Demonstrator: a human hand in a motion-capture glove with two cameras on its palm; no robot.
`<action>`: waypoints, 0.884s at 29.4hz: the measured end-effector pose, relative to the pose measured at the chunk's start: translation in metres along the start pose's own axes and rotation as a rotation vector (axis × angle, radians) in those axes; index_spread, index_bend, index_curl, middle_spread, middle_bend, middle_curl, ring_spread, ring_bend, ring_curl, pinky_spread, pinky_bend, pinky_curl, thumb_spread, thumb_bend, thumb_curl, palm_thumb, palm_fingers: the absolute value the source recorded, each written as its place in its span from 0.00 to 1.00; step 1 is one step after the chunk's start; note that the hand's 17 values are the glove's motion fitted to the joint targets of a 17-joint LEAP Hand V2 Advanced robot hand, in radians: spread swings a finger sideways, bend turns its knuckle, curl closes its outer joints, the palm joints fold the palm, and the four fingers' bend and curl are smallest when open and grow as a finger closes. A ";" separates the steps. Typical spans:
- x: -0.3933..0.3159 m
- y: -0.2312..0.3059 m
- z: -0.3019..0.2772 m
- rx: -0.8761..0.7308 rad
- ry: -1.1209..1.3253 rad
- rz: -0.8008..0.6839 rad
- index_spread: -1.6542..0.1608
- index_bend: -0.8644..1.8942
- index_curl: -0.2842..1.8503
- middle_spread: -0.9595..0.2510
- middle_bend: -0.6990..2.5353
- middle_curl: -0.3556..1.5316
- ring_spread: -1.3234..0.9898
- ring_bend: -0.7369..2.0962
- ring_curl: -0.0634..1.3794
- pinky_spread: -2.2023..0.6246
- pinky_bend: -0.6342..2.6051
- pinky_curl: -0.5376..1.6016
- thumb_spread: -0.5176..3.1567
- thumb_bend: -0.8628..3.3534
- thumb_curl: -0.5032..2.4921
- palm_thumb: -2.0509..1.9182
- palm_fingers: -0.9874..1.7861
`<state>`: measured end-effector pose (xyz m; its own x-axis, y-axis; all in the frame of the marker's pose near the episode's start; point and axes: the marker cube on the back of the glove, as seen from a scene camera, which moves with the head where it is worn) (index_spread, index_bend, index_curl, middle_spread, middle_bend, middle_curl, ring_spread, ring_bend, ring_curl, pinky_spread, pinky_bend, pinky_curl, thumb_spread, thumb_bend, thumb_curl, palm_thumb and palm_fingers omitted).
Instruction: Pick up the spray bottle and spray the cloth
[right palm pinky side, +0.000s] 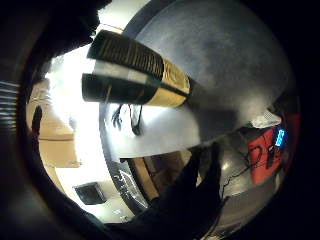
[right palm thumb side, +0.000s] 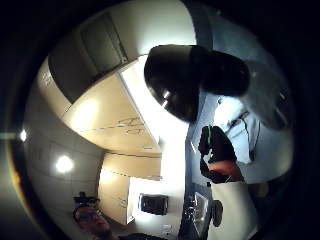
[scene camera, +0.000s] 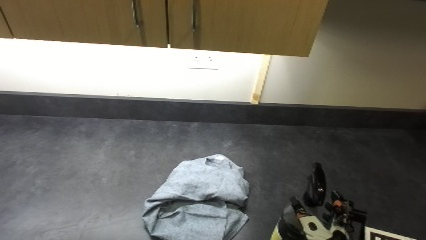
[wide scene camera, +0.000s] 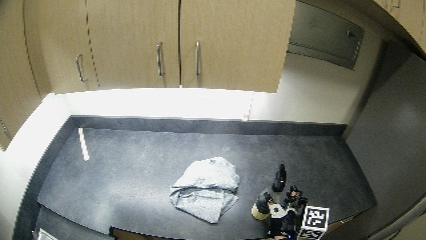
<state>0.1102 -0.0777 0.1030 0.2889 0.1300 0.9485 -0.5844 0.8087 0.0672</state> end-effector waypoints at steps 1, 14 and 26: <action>0.002 -0.005 0.001 0.006 0.003 0.002 0.73 0.36 0.22 0.89 0.29 0.37 0.62 0.43 0.29 0.81 0.45 0.42 0.41 0.20 0.34 0.74 0.45; 0.021 -0.034 0.006 0.043 -0.005 0.018 0.74 0.37 0.24 0.87 0.29 0.38 0.62 0.43 0.29 0.82 0.42 0.41 0.41 0.20 0.35 0.74 0.47; 0.029 -0.041 0.008 0.076 0.029 0.014 0.78 0.42 0.28 0.85 0.28 0.39 0.62 0.40 0.28 0.82 0.36 0.39 0.41 0.20 0.35 0.75 0.55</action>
<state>0.1369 -0.1114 0.1305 0.3017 0.1589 0.9401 -0.6442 0.7608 0.0781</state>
